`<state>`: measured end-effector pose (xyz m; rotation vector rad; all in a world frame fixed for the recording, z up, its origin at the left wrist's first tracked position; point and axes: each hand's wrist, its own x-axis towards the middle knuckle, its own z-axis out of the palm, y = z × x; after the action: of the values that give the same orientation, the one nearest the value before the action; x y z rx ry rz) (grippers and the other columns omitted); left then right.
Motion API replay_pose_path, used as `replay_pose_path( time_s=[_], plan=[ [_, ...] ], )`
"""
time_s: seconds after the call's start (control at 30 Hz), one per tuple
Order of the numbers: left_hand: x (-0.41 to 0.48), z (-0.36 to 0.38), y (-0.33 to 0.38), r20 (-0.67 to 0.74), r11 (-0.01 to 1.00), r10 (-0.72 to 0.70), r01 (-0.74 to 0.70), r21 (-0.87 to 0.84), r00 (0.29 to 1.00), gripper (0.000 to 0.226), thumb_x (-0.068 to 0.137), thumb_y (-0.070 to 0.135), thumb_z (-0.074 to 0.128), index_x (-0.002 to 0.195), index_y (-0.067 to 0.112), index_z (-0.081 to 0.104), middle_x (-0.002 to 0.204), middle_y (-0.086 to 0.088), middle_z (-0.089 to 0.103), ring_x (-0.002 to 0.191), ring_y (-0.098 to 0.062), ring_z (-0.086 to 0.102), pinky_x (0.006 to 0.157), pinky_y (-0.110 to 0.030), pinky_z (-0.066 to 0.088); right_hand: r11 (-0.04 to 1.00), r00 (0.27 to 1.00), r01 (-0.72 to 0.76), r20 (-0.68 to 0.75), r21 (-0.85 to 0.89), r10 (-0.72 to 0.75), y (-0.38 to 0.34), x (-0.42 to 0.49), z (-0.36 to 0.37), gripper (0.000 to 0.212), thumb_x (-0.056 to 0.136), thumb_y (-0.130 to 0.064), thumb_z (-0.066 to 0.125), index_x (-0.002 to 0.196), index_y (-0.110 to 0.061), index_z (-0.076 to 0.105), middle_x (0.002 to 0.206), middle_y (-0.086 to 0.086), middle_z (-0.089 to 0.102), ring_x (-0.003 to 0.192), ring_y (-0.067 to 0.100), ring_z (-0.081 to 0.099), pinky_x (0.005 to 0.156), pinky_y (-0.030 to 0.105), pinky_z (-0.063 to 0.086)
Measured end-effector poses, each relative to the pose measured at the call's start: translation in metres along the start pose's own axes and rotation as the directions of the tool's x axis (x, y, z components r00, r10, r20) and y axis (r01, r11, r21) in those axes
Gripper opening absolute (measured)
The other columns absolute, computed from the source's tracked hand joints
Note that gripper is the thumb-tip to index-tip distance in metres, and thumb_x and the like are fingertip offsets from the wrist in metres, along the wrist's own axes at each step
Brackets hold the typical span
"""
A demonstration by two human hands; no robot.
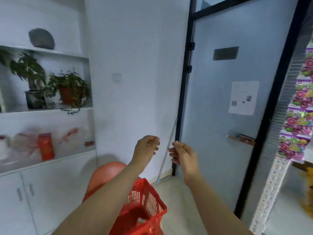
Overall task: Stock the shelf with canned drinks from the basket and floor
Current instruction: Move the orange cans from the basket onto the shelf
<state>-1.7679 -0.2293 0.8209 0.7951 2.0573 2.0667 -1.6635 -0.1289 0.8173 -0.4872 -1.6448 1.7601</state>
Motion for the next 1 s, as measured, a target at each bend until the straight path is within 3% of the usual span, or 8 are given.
replay_pose_path(
  time_s=[0.23, 0.47, 0.63, 0.8, 0.9, 1.0],
  plan=[
    [0.021, -0.143, -0.055, -0.184, 0.994, -0.103, 0.106, 0.005, 0.978, 0.01, 0.095, 0.02, 0.059, 0.095, 0.013, 0.065, 0.093, -0.005, 0.07, 0.073, -0.016, 0.063, 0.068, -0.027, 0.049, 0.994, 0.979, -0.097, 0.182, 0.04, 0.088, 0.06, 0.007, 0.138, 0.021, 0.097, -0.026, 0.056, 0.095, -0.009, 0.068, 0.083, 0.007, 0.07, 0.075, 0.017, 0.064, 0.073, 0.032, 0.051],
    [0.024, -0.214, -0.104, -0.271, 0.977, -0.211, 0.212, -0.026, 0.939, 0.009, 0.095, 0.013, 0.056, 0.09, 0.011, 0.063, 0.088, -0.006, 0.066, 0.07, -0.016, 0.057, 0.067, -0.027, 0.046, 0.98, 0.946, -0.198, 0.263, 0.003, 0.19, 0.119, 0.026, 0.201, 0.02, 0.096, -0.026, 0.058, 0.094, -0.009, 0.068, 0.083, 0.008, 0.07, 0.078, 0.02, 0.064, 0.072, 0.033, 0.05],
    [0.037, -0.227, -0.152, -0.304, 0.959, -0.256, 0.281, 0.042, 0.918, 0.01, 0.096, 0.017, 0.056, 0.09, 0.015, 0.063, 0.088, -0.001, 0.068, 0.073, -0.015, 0.062, 0.073, -0.031, 0.05, 0.965, 0.92, -0.257, 0.291, -0.055, 0.261, 0.165, 0.056, 0.22, 0.016, 0.096, -0.023, 0.058, 0.088, -0.013, 0.068, 0.079, 0.004, 0.07, 0.071, 0.016, 0.062, 0.063, 0.027, 0.047],
    [0.069, -0.211, -0.211, -0.295, 0.926, -0.334, 0.371, 0.076, 0.895, 0.007, 0.095, 0.021, 0.058, 0.091, 0.019, 0.063, 0.094, -0.006, 0.071, 0.081, -0.02, 0.066, 0.081, -0.038, 0.055, 0.939, 0.884, -0.326, 0.317, -0.111, 0.344, 0.223, 0.099, 0.216, 0.016, 0.097, -0.022, 0.057, 0.089, -0.013, 0.067, 0.08, 0.007, 0.069, 0.072, 0.018, 0.063, 0.069, 0.029, 0.05],
    [0.094, -0.193, -0.254, -0.303, 0.899, -0.402, 0.436, 0.051, 0.864, 0.008, 0.096, 0.022, 0.059, 0.096, 0.016, 0.065, 0.095, -0.006, 0.072, 0.08, -0.017, 0.064, 0.076, -0.033, 0.054, 0.918, 0.867, -0.361, 0.303, -0.165, 0.396, 0.259, 0.133, 0.207, 0.018, 0.098, -0.024, 0.056, 0.088, -0.013, 0.067, 0.077, 0.004, 0.07, 0.068, 0.015, 0.063, 0.067, 0.028, 0.05],
    [0.121, -0.169, -0.3, -0.318, 0.853, -0.484, 0.521, 0.037, 0.815, 0.009, 0.095, 0.023, 0.06, 0.088, 0.02, 0.065, 0.092, -0.009, 0.072, 0.075, -0.016, 0.063, 0.071, -0.033, 0.052, 0.889, 0.849, -0.402, 0.276, -0.218, 0.451, 0.295, 0.165, 0.191, 0.018, 0.098, -0.023, 0.056, 0.086, -0.014, 0.067, 0.074, 0.003, 0.069, 0.065, 0.012, 0.062, 0.061, 0.024, 0.048]
  ],
)
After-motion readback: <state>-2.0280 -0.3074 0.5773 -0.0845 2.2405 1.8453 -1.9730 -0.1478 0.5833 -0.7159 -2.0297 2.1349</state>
